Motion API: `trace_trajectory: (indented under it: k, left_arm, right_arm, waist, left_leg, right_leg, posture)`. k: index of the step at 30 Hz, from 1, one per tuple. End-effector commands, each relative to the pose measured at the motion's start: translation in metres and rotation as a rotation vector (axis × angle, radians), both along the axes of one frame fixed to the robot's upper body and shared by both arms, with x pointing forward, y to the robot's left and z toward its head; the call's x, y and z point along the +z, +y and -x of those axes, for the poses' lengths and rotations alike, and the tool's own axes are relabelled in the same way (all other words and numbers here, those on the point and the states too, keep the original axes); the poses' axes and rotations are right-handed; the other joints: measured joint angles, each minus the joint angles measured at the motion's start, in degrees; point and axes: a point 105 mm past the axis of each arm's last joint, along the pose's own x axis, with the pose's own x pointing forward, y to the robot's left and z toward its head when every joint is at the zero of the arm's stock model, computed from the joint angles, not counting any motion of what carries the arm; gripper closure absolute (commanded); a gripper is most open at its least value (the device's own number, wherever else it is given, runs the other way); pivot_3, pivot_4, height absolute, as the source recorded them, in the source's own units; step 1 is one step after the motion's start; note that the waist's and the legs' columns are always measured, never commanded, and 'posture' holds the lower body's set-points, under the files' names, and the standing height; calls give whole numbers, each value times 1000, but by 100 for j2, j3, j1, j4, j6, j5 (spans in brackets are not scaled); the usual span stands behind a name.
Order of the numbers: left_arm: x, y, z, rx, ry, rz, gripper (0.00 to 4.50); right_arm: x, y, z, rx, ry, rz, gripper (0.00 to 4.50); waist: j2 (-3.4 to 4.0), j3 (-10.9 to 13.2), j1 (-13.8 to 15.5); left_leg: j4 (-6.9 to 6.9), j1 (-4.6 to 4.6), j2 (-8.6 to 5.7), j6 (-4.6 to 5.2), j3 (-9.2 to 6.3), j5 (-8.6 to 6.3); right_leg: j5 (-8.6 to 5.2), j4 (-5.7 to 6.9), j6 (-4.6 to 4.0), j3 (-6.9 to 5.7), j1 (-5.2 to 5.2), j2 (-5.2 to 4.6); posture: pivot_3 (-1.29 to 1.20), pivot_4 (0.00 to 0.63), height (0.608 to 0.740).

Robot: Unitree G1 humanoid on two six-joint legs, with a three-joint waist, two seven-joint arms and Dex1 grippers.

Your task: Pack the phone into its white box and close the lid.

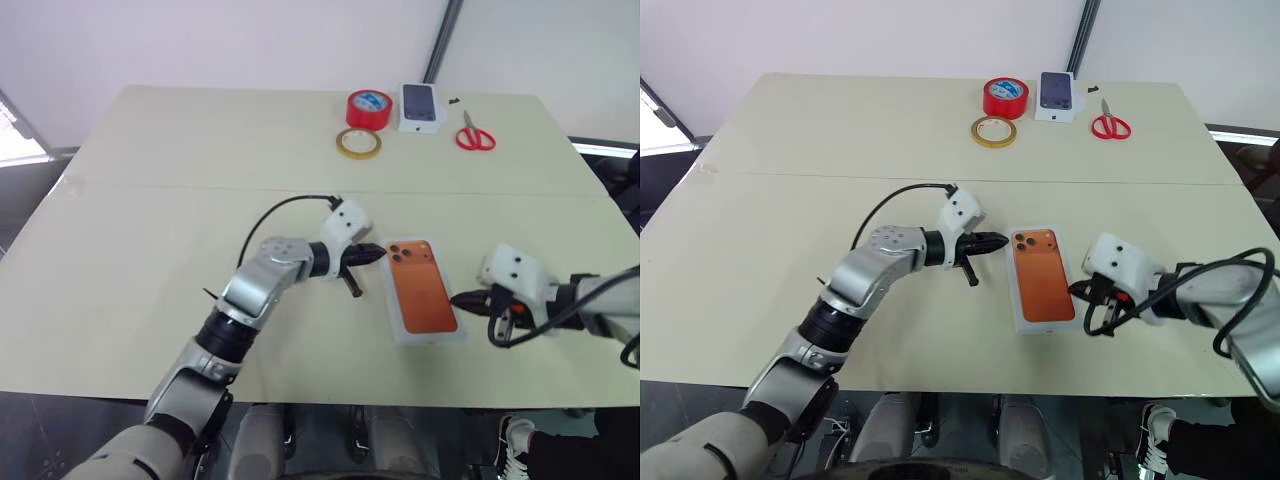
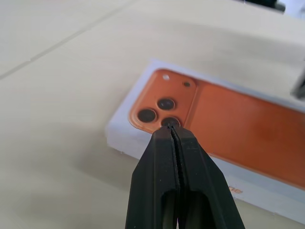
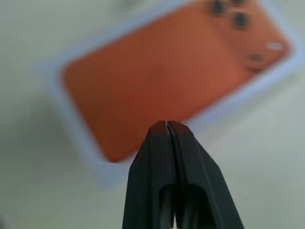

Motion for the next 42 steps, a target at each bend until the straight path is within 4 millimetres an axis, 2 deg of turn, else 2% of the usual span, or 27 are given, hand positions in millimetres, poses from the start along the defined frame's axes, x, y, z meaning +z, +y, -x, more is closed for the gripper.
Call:
trace_trajectory:
  k: [1,6,11,13,16,19,26,31,37,42]
  left_arm:
    - [1,-16,-1,-41,-63,-42,4451]
    - [-19,-21,3,-84,-43,-121,4451]
    - [-11,-8,-3,-30,-32,-63,4451]
    - [3,6,-10,30,-58,-1,4451]
    - [22,38,-18,147,-95,77,4451]
    - [35,84,-22,284,-136,120,4451]
    - [34,177,-14,588,-217,31,4451]
    - [41,220,2,742,-232,46,4451]
    - [31,239,18,791,-213,2,4451]
    - [34,243,14,824,-221,17,4451]
  right_arm:
    - [-4,11,7,11,-7,-2,4450]
    - [-24,6,12,-36,29,62,4450]
    - [-11,2,-2,-76,-56,43,4450]
    - [4,-2,-17,-119,-148,3,4450]
    - [23,-14,-39,-203,-263,-59,4450]
    - [33,-28,-58,-277,-318,-102,4450]
    - [42,-52,-94,-394,-377,-244,4450]
    - [39,-54,-109,-382,-388,-322,4450]
    - [36,-44,-114,-329,-356,-371,4450]
    - [34,-35,-115,-278,-334,-378,4450]
  waist:
    - [0,0,-1]
    - [-2,-2,-2]
    - [-7,-4,-9]
    - [-7,-4,-28]
    - [-6,-3,-56]
    - [-5,-4,-34]
    - [-5,-4,-20]
    - [-5,-3,-20]
    - [-2,-3,-26]
    - [-2,-3,-14]
  left_leg:
    - [0,0,0,0,0,0]
    - [-1,6,1,0,-1,0]
    - [-8,60,11,2,-3,-6]
    - [-9,59,12,2,-3,-6]
    - [-13,59,12,2,-1,-6]
    - [-16,60,12,2,-1,-5]
    - [-15,60,12,2,4,-5]
    - [-15,59,13,1,7,-5]
    - [-18,62,15,1,12,-5]
    - [-17,62,17,0,10,-6]
  right_leg:
    - [0,0,0,0,0,0]
    - [-1,0,-2,0,3,0]
    - [-4,-17,-3,-3,53,-4]
    - [-4,-16,-2,-3,51,-4]
    - [-3,-8,-2,-1,43,1]
    - [-3,0,-1,-1,40,7]
    - [-2,-2,-1,0,42,2]
    - [-2,-2,-1,0,43,-3]
    - [-2,-1,-1,1,42,-2]
    - [-3,-2,-1,0,42,-4]
  posture:
    - [0,150,740]
    - [0,150,740]
    - [0,150,740]
    - [0,150,740]
    - [0,150,740]
    - [0,150,740]
    - [0,150,740]
    - [0,150,740]
    - [0,150,740]
    - [0,150,740]
